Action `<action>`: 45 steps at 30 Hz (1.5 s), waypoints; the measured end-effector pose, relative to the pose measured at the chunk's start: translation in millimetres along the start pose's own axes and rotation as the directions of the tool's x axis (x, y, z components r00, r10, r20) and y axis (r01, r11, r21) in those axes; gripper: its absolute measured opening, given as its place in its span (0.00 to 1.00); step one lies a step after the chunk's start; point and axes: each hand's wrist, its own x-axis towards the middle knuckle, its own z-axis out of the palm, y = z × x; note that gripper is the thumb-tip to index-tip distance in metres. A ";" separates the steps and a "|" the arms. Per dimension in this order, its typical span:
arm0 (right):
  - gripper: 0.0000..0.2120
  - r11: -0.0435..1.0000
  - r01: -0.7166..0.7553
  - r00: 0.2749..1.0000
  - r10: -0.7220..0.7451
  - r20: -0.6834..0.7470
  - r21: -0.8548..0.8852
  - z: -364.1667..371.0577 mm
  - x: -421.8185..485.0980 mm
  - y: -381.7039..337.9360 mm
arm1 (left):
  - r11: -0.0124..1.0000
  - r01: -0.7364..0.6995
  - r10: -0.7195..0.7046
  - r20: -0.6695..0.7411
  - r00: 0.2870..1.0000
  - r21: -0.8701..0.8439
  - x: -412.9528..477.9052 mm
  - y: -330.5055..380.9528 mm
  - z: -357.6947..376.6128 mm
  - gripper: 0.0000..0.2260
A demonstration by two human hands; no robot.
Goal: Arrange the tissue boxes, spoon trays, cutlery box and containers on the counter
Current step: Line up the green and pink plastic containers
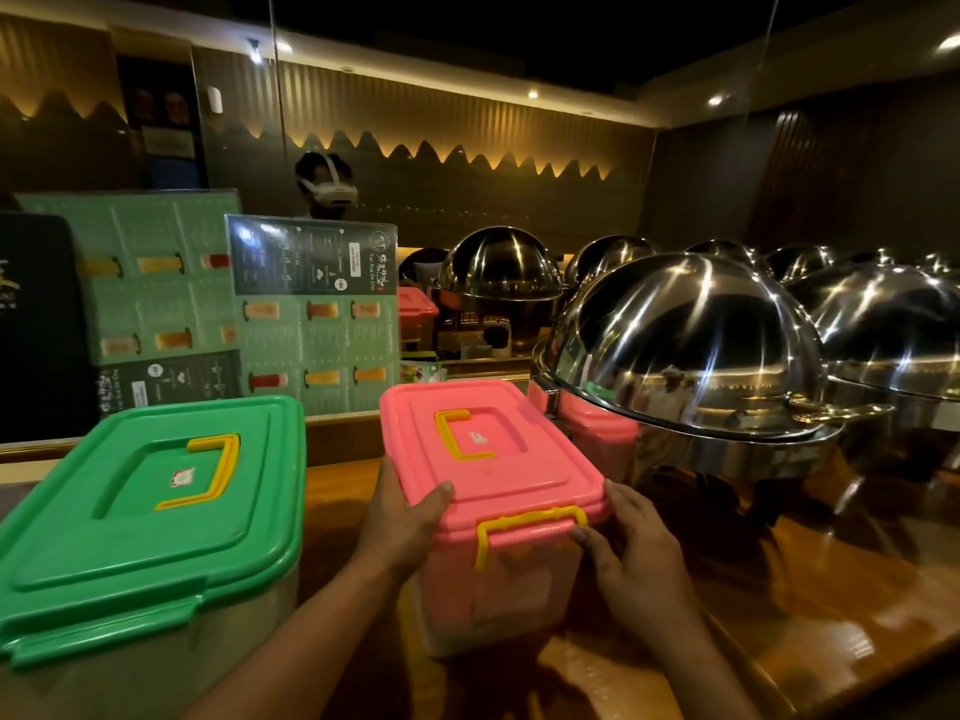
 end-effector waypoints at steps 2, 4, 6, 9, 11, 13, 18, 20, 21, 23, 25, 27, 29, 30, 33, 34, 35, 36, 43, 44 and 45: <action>0.32 1.000 -0.005 1.000 0.005 -0.005 -0.012 3.7 5.9 3.6 | 1.000 0.009 -0.009 0.001 1.000 0.003 8.3 0.4 3.4 0.24; 0.32 1.000 -0.024 1.000 0.023 -0.013 -0.018 6.9 11.9 5.0 | 0.999 0.036 -0.036 -0.007 0.999 0.004 17.1 -0.1 6.1 0.26; 0.32 0.999 -0.034 0.999 0.034 -0.019 -0.020 10.4 17.3 5.2 | 0.999 0.050 -0.050 -0.025 0.998 0.021 24.1 -0.5 6.9 0.27; 0.32 0.999 -0.018 1.000 0.017 -0.024 -0.027 15.9 22.6 5.4 | 0.997 0.067 -0.066 -0.048 0.997 0.035 34.2 -2.7 6.3 0.26; 0.32 0.999 -0.021 0.999 0.020 -0.030 -0.026 19.4 24.8 5.5 | 0.996 0.074 -0.070 -0.064 0.995 0.054 39.4 -3.3 5.2 0.24; 0.32 0.999 -0.019 0.999 0.017 -0.038 -0.034 22.6 26.7 5.4 | 0.995 0.085 -0.080 -0.075 0.994 0.061 43.7 -4.8 4.5 0.21; 0.32 0.999 -0.014 0.999 0.012 -0.040 -0.051 28.5 32.5 5.3 | 0.992 0.115 -0.111 -0.079 0.991 0.050 51.3 -5.3 3.8 0.21; 0.32 0.999 -0.015 0.999 0.013 -0.037 -0.052 30.5 34.8 5.4 | 0.991 0.117 -0.112 -0.086 0.990 0.059 55.9 -6.4 2.9 0.21; 0.33 0.998 -0.018 0.999 0.017 -0.035 -0.054 31.4 35.7 5.0 | 0.991 0.118 -0.113 -0.083 0.990 0.063 56.9 -6.1 2.6 0.21; 0.33 0.998 -0.027 0.999 0.025 -0.035 -0.056 33.0 36.7 4.4 | 0.990 0.128 -0.123 -0.078 0.989 0.059 58.4 -6.8 2.1 0.21; 0.33 0.998 -0.029 0.999 0.027 -0.039 -0.053 33.6 36.9 4.4 | 0.990 0.133 -0.129 -0.078 0.989 0.047 58.6 -6.8 2.2 0.21; 0.32 0.998 -0.028 0.999 0.026 -0.036 -0.063 33.8 36.7 4.9 | 0.991 0.127 -0.123 -0.083 0.989 0.046 58.7 -7.0 2.7 0.22; 0.33 0.997 -0.032 0.999 0.030 -0.030 -0.068 33.8 36.8 4.8 | 0.990 0.137 -0.133 -0.083 0.988 0.041 57.0 -5.1 3.6 0.22; 0.33 0.997 -0.037 0.999 0.035 -0.025 -0.069 33.5 37.1 4.2 | 0.988 0.150 -0.146 -0.087 0.985 0.034 55.1 -3.1 4.1 0.22; 0.33 0.993 -0.046 0.999 0.046 -0.003 -0.106 32.0 38.9 0.9 | 0.985 0.156 -0.148 -0.105 0.983 0.074 54.0 -2.7 4.0 0.23; 0.32 0.991 -0.048 0.999 0.049 0.004 -0.122 31.7 39.5 -0.1 | 0.983 0.157 -0.146 -0.103 0.984 0.100 53.6 -1.8 3.1 0.25; 0.32 0.989 -0.054 0.998 0.055 0.010 -0.136 31.5 40.0 -1.4 | 0.980 0.160 -0.149 -0.097 0.984 0.118 54.3 -1.5 1.9 0.25; 0.32 0.987 -0.064 0.998 0.068 0.017 -0.150 31.2 40.6 -3.0 | 0.978 0.164 -0.153 -0.091 0.984 0.127 54.5 -0.4 0.7 0.25; 0.30 0.964 -0.126 0.986 0.148 0.078 -0.236 28.9 48.0 -12.1 | 0.974 0.189 -0.185 -0.044 0.982 0.127 56.1 8.9 -0.7 0.26; 0.30 0.959 -0.139 0.983 0.164 0.083 -0.247 29.1 49.0 -12.5 | 0.973 0.194 -0.191 -0.036 0.981 0.128 55.6 10.6 -1.3 0.26; 0.31 0.955 -0.150 0.980 0.178 0.089 -0.257 29.3 49.9 -13.3 | 0.972 0.196 -0.193 -0.031 0.981 0.128 55.8 11.5 -1.4 0.26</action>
